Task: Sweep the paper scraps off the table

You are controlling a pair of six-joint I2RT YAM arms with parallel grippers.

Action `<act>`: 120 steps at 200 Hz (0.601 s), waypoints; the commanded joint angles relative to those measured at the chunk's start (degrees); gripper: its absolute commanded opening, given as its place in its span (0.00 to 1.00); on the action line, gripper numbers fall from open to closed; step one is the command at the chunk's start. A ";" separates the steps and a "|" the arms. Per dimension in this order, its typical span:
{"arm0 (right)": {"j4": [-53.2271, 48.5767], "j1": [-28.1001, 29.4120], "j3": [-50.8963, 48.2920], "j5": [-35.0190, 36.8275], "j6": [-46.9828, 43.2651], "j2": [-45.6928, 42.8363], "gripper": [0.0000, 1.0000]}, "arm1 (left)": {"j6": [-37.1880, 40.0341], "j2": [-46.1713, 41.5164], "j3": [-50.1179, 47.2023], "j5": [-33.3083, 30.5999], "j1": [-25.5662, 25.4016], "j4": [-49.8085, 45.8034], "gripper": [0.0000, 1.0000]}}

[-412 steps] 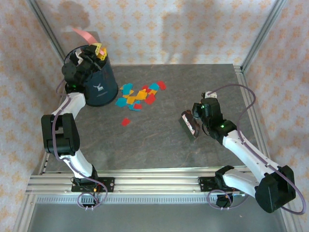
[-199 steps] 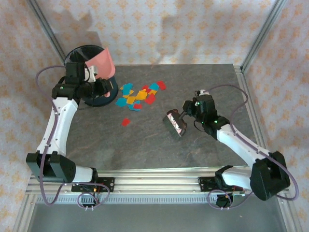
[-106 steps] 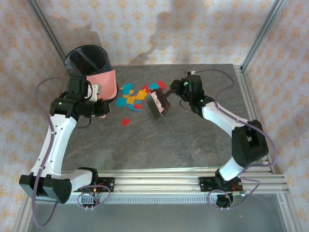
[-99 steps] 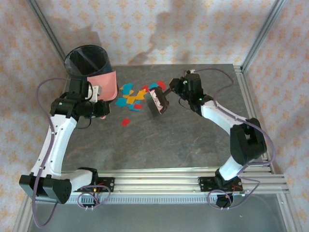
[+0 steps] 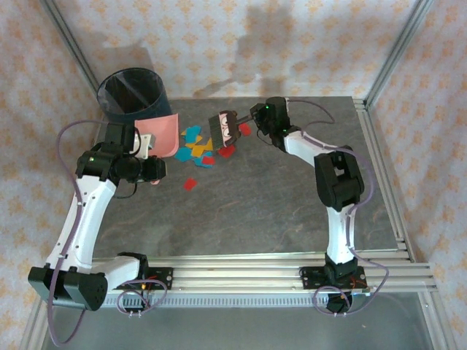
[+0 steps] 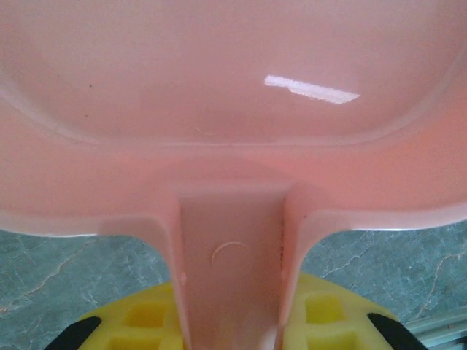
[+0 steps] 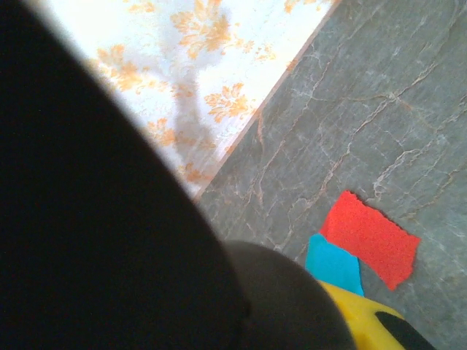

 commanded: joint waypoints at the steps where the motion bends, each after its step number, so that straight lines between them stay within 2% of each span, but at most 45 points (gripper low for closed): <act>1: 2.35 0.07 3.89 3.41 7.38 2.09 0.00 | 1.62 -0.87 -0.81 -1.24 -0.44 -1.00 0.00; 52: -1.32 0.01 3.20 10.30 11.76 3.85 0.00 | 1.92 -0.48 -0.07 -1.18 -0.44 -1.26 0.00; 120: -7.22 -0.09 2.42 13.55 10.71 3.89 0.00 | 1.95 -0.63 -0.53 -0.98 -0.44 -1.46 0.00</act>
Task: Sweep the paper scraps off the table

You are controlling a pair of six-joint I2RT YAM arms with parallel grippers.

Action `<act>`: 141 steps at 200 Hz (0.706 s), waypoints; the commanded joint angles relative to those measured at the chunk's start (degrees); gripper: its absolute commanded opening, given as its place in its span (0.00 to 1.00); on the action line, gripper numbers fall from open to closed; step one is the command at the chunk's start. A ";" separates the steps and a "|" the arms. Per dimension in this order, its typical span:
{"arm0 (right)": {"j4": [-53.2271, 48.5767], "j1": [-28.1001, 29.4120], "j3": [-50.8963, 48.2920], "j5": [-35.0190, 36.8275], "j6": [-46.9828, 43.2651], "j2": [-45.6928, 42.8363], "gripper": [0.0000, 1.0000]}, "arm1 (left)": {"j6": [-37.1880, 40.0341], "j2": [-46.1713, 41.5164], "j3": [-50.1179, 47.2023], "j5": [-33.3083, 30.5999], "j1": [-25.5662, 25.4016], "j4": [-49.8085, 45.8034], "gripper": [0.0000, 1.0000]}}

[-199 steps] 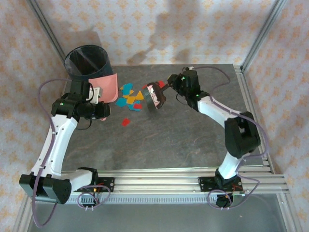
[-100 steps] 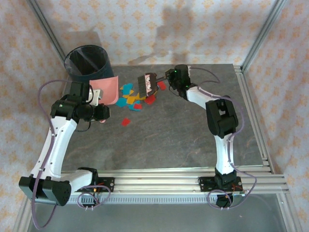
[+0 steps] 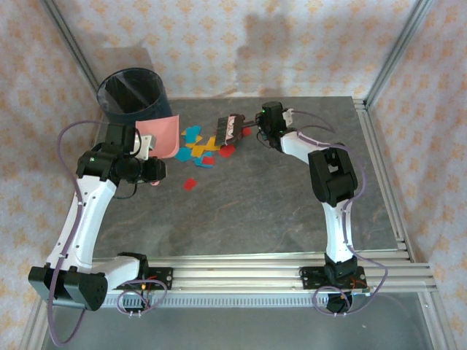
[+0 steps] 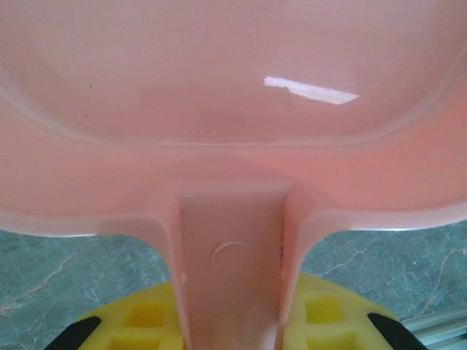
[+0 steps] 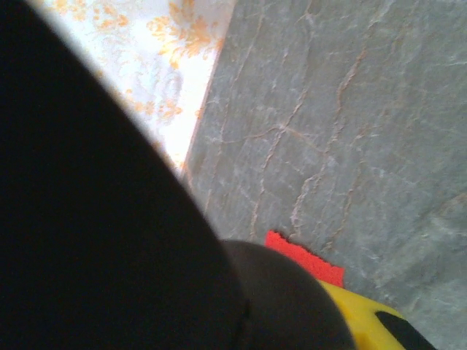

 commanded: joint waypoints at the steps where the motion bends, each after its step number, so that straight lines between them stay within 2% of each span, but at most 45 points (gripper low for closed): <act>1: -2.04 -0.05 0.70 3.61 -0.05 -0.18 0.00 | 1.30 -0.63 -0.24 -1.01 -0.44 -1.29 0.00; 53: -5.52 -0.13 -4.27 6.41 -2.80 -2.74 0.00 | 1.34 -0.53 -0.74 -0.37 -0.42 -1.07 0.00; 141: -10.72 -0.25 -17.50 14.61 -8.05 -13.29 0.00 | 1.35 0.29 -0.67 1.31 -0.78 -0.70 0.00</act>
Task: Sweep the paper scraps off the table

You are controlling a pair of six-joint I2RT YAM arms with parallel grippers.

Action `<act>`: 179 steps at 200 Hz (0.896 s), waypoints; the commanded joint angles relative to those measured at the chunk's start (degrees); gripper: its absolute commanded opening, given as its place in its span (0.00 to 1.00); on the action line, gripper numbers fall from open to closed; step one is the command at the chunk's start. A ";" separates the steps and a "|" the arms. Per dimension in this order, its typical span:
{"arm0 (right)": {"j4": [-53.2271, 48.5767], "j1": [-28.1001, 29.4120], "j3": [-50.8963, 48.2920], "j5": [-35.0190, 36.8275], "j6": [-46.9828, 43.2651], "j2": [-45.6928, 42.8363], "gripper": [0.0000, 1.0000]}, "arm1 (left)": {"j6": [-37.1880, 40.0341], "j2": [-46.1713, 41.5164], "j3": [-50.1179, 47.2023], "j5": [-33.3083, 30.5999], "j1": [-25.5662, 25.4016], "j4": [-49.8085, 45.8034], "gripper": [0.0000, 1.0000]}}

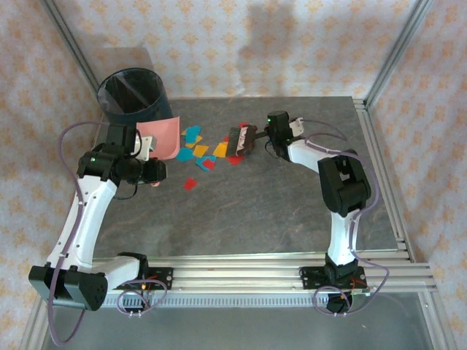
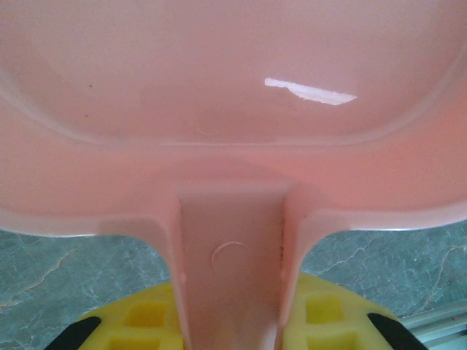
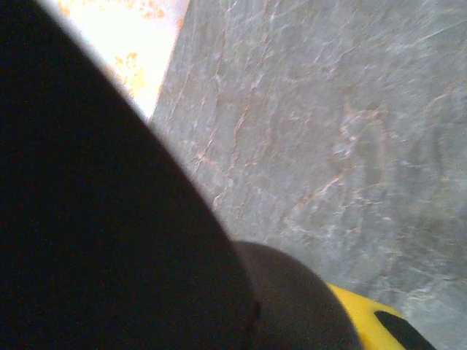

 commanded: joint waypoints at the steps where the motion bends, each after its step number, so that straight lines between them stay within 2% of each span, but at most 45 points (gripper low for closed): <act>1: -8.29 -0.22 -4.04 7.09 -5.09 -3.04 0.00 | 1.37 0.25 0.01 1.08 -0.77 -0.71 0.00; 87: -14.24 -0.26 -18.82 11.15 -7.52 -14.98 0.00 | 0.51 0.79 -0.18 0.88 -3.41 0.15 0.00; 179: -19.57 2.12 -34.54 16.21 -9.74 -30.84 0.00 | 0.02 2.59 -0.51 -2.16 -10.48 0.17 0.00</act>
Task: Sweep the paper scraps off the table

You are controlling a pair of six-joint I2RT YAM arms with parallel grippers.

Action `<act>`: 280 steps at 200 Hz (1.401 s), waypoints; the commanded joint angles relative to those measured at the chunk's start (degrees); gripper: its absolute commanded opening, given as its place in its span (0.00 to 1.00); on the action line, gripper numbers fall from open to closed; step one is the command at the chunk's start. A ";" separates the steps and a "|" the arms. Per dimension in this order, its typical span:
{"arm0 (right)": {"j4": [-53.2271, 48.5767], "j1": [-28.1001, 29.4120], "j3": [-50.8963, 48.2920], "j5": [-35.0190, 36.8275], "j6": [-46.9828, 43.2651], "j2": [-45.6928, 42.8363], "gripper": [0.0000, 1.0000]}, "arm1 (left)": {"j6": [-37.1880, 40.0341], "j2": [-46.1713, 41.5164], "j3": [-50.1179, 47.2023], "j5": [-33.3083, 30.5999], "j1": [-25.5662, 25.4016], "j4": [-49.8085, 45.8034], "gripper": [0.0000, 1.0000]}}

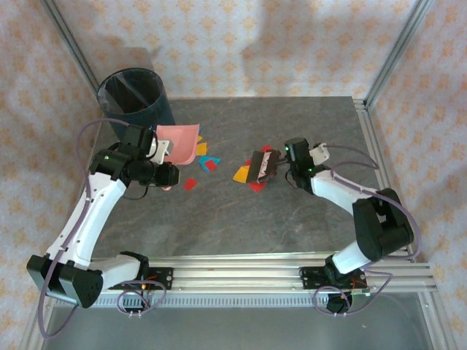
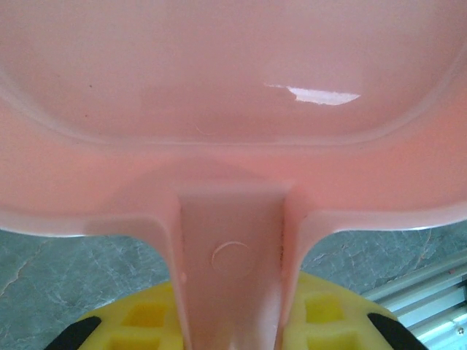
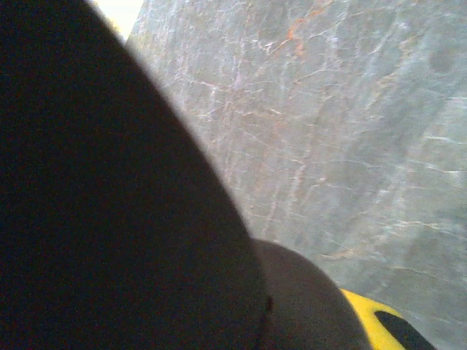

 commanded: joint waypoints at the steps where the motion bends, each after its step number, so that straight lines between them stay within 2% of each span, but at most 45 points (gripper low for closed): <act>1: -14.29 1.02 -4.96 6.66 -7.21 -2.06 0.00 | 0.07 0.54 -0.49 -1.92 -1.57 0.12 0.00; 34: -18.77 2.21 -6.10 10.39 -9.25 -7.51 0.00 | -0.03 1.69 -0.81 -2.47 -4.54 0.41 0.00; 65: -19.65 2.31 -4.62 9.73 -13.40 -9.33 0.00 | -0.12 3.06 -1.71 -4.27 -7.63 0.47 0.00; 117: -14.27 2.25 1.05 1.76 -23.24 -11.51 0.00 | -0.03 3.73 -3.17 -6.45 -11.32 -0.19 0.00; 182: -15.53 2.27 6.51 -6.42 -32.75 -15.42 0.00 | 1.22 7.39 -3.60 -9.60 -16.13 -1.95 0.00; 222: -21.69 2.24 6.81 -3.11 -39.80 -21.21 0.00 | 2.52 11.35 -2.95 -11.65 -20.75 -3.18 0.00; 280: -24.00 2.01 5.90 -3.13 -45.14 -28.96 0.00 | 4.68 14.97 -2.60 -12.40 -26.15 -4.51 0.00</act>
